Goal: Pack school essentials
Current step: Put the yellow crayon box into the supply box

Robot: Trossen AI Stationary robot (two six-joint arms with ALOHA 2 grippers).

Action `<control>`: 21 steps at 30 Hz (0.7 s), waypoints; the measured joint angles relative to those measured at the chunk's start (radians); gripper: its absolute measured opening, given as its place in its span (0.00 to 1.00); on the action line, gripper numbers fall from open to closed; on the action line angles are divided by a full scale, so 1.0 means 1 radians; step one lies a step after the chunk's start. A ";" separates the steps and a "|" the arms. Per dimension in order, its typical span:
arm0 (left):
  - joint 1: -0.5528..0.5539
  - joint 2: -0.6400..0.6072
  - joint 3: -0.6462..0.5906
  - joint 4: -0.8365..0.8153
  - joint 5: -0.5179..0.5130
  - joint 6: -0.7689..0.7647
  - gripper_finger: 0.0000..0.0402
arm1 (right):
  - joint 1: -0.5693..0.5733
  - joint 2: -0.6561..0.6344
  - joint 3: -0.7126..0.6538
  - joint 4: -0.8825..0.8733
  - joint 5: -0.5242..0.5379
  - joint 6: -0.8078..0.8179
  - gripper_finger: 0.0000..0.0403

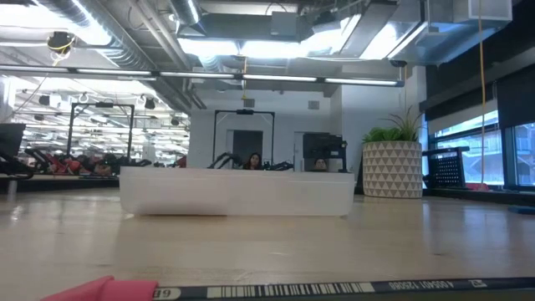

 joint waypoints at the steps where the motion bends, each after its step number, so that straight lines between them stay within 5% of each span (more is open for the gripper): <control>1: 0.000 0.000 0.000 -0.001 0.000 0.000 0.99 | 0.000 0.000 0.000 0.000 0.000 0.000 0.25; 21: -0.001 0.059 0.000 0.063 -0.006 -0.027 0.99 | 0.000 0.000 0.000 0.000 -0.001 0.008 0.25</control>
